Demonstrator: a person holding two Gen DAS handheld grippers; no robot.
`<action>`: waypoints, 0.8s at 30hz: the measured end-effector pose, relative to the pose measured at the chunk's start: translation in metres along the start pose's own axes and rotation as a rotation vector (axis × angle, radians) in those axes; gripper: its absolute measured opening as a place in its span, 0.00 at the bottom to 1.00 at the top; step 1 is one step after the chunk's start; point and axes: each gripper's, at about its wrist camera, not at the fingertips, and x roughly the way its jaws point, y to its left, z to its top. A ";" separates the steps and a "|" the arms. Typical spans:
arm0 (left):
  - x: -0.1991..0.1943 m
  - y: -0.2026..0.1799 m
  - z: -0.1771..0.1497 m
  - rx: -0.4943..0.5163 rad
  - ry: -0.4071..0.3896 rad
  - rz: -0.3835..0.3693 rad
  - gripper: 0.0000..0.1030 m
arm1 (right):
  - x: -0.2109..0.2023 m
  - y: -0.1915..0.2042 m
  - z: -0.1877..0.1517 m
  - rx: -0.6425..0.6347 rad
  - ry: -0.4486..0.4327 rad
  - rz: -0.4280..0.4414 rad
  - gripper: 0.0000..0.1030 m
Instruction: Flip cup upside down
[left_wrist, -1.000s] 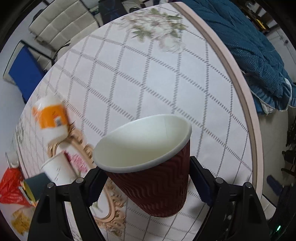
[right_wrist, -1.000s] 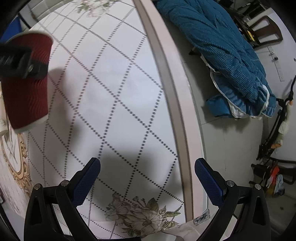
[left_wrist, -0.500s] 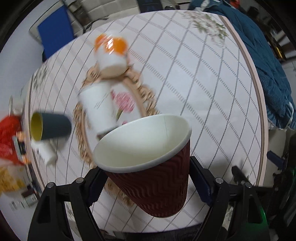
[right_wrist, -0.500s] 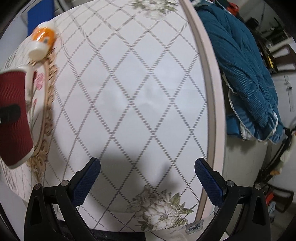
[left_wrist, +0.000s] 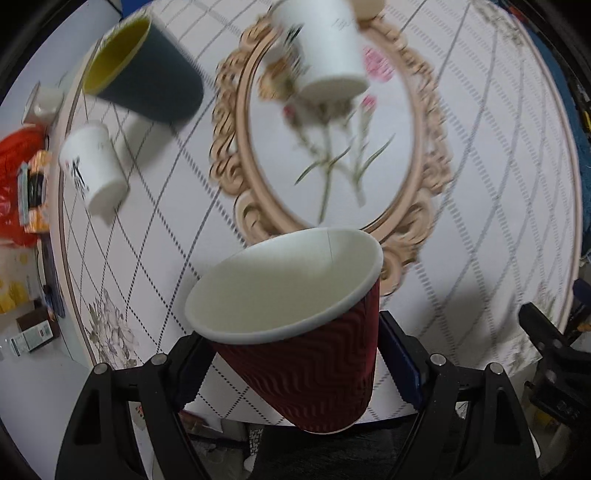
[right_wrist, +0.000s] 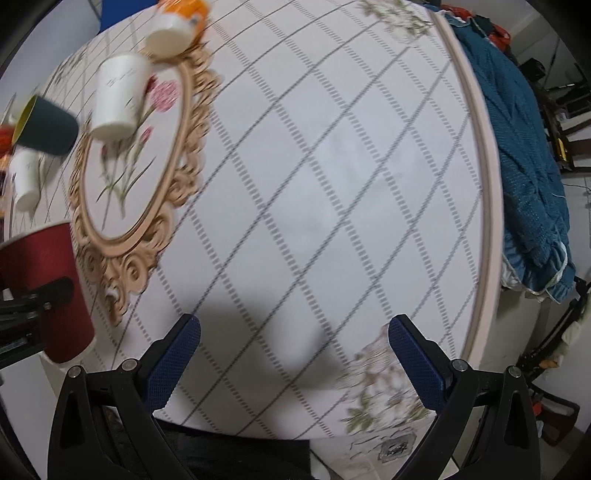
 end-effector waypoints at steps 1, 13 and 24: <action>0.007 0.002 -0.002 0.003 0.008 0.007 0.80 | 0.002 0.006 -0.003 -0.005 0.005 0.003 1.00; 0.037 -0.009 -0.012 0.091 0.008 0.062 0.80 | 0.014 0.030 -0.028 -0.009 0.031 -0.019 1.00; 0.028 -0.018 0.000 0.065 0.007 0.024 0.82 | 0.017 0.019 -0.033 0.029 0.031 -0.028 1.00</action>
